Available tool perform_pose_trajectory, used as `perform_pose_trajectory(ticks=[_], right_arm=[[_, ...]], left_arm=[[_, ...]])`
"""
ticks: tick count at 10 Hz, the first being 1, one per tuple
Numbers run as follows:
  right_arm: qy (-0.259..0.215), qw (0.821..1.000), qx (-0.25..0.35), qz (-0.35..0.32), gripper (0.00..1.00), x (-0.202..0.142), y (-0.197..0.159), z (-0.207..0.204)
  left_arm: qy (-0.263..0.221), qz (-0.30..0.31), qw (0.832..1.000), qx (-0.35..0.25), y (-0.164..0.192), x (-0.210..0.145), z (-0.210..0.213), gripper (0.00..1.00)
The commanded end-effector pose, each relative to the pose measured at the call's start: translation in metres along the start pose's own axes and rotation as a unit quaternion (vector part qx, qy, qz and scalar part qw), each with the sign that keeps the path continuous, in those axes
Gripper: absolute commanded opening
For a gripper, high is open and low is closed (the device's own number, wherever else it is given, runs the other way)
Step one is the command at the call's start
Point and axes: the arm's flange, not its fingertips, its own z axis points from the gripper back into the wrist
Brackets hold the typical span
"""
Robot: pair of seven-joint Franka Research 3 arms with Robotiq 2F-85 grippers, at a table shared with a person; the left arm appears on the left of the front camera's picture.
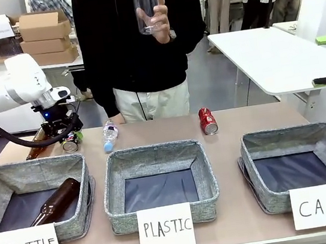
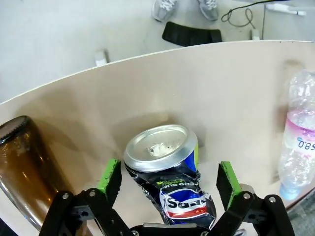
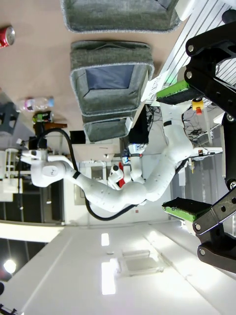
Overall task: Sort the can waste into the basket.
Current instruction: Pick up the can waste from the table and place it in the right Fabric basket.
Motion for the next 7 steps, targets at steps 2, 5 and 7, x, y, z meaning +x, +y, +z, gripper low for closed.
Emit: perform_pose_trajectory(ticks=[2,5,7], right_arm=[[-0.003,1.0,0.016,0.013,1.0,0.0016,0.0018,-0.0011],[-0.003,1.0,0.016,0.013,1.0,0.0016,0.0018,-0.0011],[-0.003,1.0,0.016,0.013,1.0,0.0016,0.0018,-0.0011]], left_arm=[[0.011,0.002,1.0,0.003,-0.0032,0.0012,0.0024,0.41],[0.008,0.003,1.0,0.004,-0.0029,-0.0034,0.0039,0.0],[0.005,0.006,1.0,0.0,-0.0033,-0.004,0.0036,0.05]])
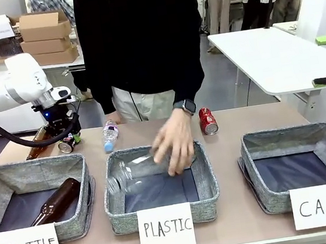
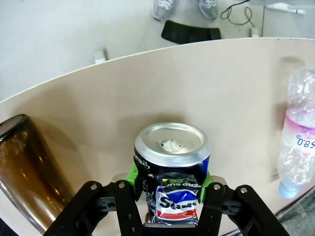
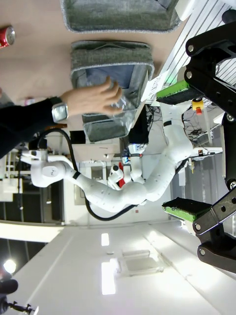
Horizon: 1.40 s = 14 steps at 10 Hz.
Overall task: Sort the can waste into the basket.
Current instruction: Pick up the can waste from the table and place it in the right Fabric basket.
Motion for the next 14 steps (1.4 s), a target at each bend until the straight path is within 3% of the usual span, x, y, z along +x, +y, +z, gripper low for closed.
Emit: perform_pose_trajectory(ticks=[1,4,5,7,8,9,11,12,13,14], right_arm=[[-0.003,1.0,0.016,0.013,1.0,0.002,0.002,-0.001],[-0.003,1.0,0.016,0.013,1.0,0.002,0.002,-0.001],[-0.003,1.0,0.016,0.013,1.0,0.002,0.002,-0.001],[-0.003,1.0,0.016,0.013,1.0,0.002,0.002,-0.001],[-0.003,1.0,0.016,0.013,1.0,0.002,0.002,-0.001],[-0.003,1.0,0.016,0.013,1.0,0.002,0.002,-0.001],[-0.003,1.0,0.016,0.013,1.0,0.002,0.002,-0.001],[-0.003,1.0,0.016,0.013,1.0,0.002,0.002,-0.001],[-0.003,1.0,0.016,0.013,1.0,0.002,0.002,-0.001],[-0.003,1.0,0.016,0.013,1.0,0.002,0.002,-0.001]], left_arm=[[0.002,0.005,1.0,0.001,-0.002,-0.004,0.002,0.0],[-0.008,0.014,1.0,-0.015,0.001,-0.007,0.011,0.0],[0.0,0.003,0.999,-0.043,-0.001,-0.017,0.031,0.0],[0.004,-0.085,0.987,-0.133,-0.031,-0.093,0.137,0.0],[-0.019,-0.097,0.986,-0.135,-0.058,-0.151,0.192,0.0],[0.0,-0.112,0.984,-0.142,-0.081,-0.203,0.219,0.0],[0.056,-0.214,0.969,-0.111,-0.117,-0.298,0.224,0.0],[0.04,-0.232,0.967,-0.101,-0.125,-0.329,0.218,0.0],[-0.019,-0.17,0.983,-0.059,-0.119,-0.348,0.209,0.0],[-0.066,-0.119,0.989,-0.057,-0.104,-0.358,0.202,0.0]])
